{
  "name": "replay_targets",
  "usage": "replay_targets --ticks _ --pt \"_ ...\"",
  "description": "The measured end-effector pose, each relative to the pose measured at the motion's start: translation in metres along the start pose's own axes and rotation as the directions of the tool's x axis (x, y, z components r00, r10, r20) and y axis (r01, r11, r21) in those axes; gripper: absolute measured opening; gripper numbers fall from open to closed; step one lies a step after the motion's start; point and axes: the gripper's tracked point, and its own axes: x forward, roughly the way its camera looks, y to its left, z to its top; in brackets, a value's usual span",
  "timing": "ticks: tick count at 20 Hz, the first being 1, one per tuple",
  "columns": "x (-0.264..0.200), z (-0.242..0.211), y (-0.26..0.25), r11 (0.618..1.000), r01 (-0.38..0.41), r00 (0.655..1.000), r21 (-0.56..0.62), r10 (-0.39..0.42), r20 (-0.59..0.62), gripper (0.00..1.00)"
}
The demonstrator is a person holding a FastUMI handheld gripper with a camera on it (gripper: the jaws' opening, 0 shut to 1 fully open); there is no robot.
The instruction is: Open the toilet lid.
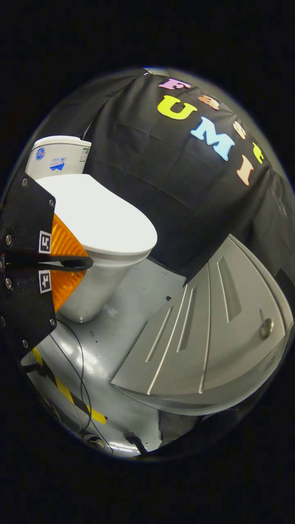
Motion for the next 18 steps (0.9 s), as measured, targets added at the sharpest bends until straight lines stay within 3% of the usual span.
replay_targets --ticks 5,18 --pt "-0.009 0.014 0.017 0.992 0.011 1.0 -0.128 -0.012 -0.011 0.0" --pt "-0.049 0.044 0.079 0.97 0.043 0.996 -0.238 -0.023 0.086 0.0"
